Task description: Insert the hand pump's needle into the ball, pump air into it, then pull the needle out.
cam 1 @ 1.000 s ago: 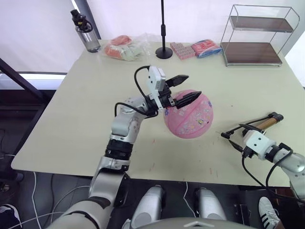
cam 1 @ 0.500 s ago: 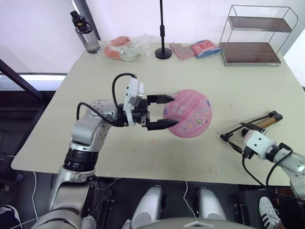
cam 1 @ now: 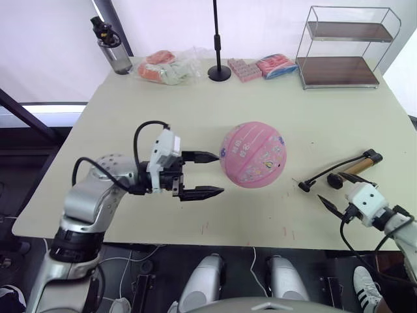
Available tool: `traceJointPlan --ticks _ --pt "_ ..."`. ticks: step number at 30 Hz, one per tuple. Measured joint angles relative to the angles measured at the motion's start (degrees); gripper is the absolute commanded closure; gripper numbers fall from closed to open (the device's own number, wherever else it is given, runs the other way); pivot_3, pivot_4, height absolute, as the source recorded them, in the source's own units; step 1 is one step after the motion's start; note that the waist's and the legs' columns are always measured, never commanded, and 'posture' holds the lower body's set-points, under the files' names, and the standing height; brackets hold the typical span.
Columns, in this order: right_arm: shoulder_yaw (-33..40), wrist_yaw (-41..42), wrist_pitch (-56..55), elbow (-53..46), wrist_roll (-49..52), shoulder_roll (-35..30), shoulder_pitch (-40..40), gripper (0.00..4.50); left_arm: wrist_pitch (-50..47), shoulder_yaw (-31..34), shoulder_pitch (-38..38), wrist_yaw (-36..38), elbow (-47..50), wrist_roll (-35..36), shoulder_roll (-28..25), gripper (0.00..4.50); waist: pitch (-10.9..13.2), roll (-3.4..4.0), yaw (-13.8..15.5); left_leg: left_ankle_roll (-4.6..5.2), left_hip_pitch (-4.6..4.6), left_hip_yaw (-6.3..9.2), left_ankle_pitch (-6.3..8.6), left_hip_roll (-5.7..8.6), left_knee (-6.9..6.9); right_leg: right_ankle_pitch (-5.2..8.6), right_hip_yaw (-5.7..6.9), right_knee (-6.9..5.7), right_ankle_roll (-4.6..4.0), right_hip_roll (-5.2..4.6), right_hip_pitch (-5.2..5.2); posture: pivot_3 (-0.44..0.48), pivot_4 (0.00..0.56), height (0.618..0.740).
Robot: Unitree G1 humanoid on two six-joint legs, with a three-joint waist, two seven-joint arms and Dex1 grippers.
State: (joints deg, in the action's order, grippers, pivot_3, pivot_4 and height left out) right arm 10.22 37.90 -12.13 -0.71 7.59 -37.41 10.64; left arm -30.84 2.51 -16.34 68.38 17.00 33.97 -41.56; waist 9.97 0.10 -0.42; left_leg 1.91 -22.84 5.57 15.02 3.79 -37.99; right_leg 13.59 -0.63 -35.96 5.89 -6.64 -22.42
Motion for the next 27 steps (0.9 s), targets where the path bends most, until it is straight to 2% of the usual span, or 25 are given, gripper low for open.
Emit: traceJointPlan --ticks 6,12,18,27 --pt "2.5 2.2 2.1 -2.3 7.3 1.5 2.2 0.02 2.6 5.2 8.7 -4.9 2.3 0.0 0.6 0.00 0.0 0.01 -0.2 0.03 0.06 -0.15 0.02 -0.05 0.00 -0.07 -0.14 -0.03 -0.09 0.01 -0.05 0.000 0.150 0.731" --pt "4.5 6.6 4.8 -1.9 14.1 2.1 4.4 0.02 7.8 10.6 18.1 -9.9 1.4 -1.5 3.7 0.00 0.0 0.00 0.0 0.23 0.08 -0.25 0.13 -0.07 0.03 -0.10 -0.22 -0.03 -0.13 0.01 -0.13 0.000 0.150 0.731" --pt "7.4 13.5 4.8 3.8 18.5 1.7 5.4 0.02 12.8 15.2 25.3 -14.0 -3.2 -2.4 8.4 0.00 0.0 -0.01 0.0 0.26 0.12 -0.39 0.15 -0.09 0.02 -0.10 -0.29 -0.03 -0.13 -0.01 -0.14 0.000 0.150 0.731" --pt "11.8 22.9 3.6 9.7 21.5 -0.5 5.9 0.02 18.7 19.5 31.2 -17.5 -10.6 -5.3 9.5 0.00 -0.1 -0.03 0.0 0.29 0.16 -0.48 0.17 -0.14 -0.02 -0.12 -0.30 -0.03 -0.16 0.00 -0.14 0.000 0.150 0.731"
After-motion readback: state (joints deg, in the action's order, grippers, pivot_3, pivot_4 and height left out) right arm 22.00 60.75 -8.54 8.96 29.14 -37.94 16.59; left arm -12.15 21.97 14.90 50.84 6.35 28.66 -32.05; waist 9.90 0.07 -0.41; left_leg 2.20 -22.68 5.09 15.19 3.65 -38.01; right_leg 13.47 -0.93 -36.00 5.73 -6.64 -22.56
